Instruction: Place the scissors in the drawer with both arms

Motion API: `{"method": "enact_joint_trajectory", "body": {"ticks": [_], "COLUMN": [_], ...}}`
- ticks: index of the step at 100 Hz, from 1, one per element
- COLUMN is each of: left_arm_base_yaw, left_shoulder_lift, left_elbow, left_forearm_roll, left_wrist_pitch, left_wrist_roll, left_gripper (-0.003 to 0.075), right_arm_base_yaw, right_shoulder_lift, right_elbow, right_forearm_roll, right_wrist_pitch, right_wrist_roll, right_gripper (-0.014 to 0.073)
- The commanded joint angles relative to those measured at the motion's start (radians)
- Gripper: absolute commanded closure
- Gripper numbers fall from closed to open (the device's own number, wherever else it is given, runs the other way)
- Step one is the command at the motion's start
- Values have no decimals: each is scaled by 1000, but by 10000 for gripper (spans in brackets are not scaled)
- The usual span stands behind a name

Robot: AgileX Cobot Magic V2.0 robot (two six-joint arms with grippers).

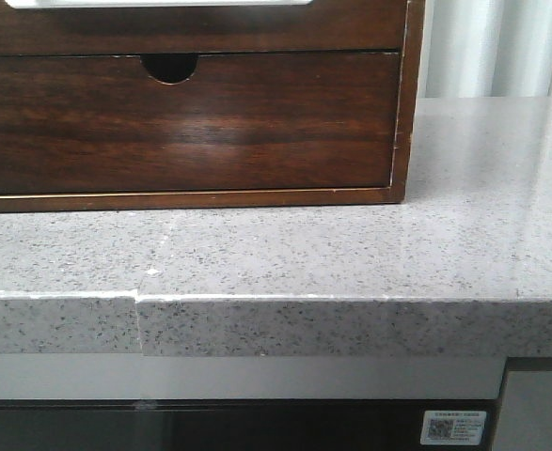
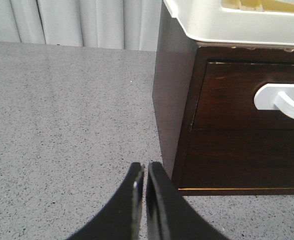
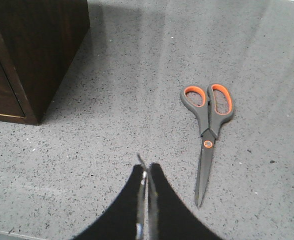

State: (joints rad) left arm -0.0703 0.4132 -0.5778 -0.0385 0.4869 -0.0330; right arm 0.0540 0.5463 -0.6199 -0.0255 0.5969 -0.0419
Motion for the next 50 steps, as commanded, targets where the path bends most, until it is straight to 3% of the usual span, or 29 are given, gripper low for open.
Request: {"method": "enact_joint_trajectory", "body": {"ticks": [1, 10, 19, 26, 34, 50], "left_arm_base_yaw": [-5, -1, -1, -1, -1, -1], "left_shoulder_lift": [18, 18, 18, 18, 18, 18], "left_elbow": [-38, -38, -38, -38, -38, -38], "left_forearm_roll": [6, 12, 29, 29, 27, 27], "left_wrist_pitch": [-78, -78, -78, -80, -80, -80], "left_wrist_roll": [-10, -10, -10, -10, -10, -10], "left_gripper": [738, 659, 441, 260, 156, 156], "right_arm_base_yaw": [-4, -4, -4, -4, -4, -4], "right_shoulder_lift": [11, 11, 11, 11, 11, 11], "right_elbow": [-40, -40, -40, -40, -40, -40], "right_forearm_roll": [-5, -14, -47, -52, -52, -49], "right_wrist_pitch": [-70, -74, -74, -76, -83, -83], "right_wrist_roll": [-1, -1, -1, -1, -1, -1], "right_gripper": [606, 429, 203, 87, 41, 43]}}
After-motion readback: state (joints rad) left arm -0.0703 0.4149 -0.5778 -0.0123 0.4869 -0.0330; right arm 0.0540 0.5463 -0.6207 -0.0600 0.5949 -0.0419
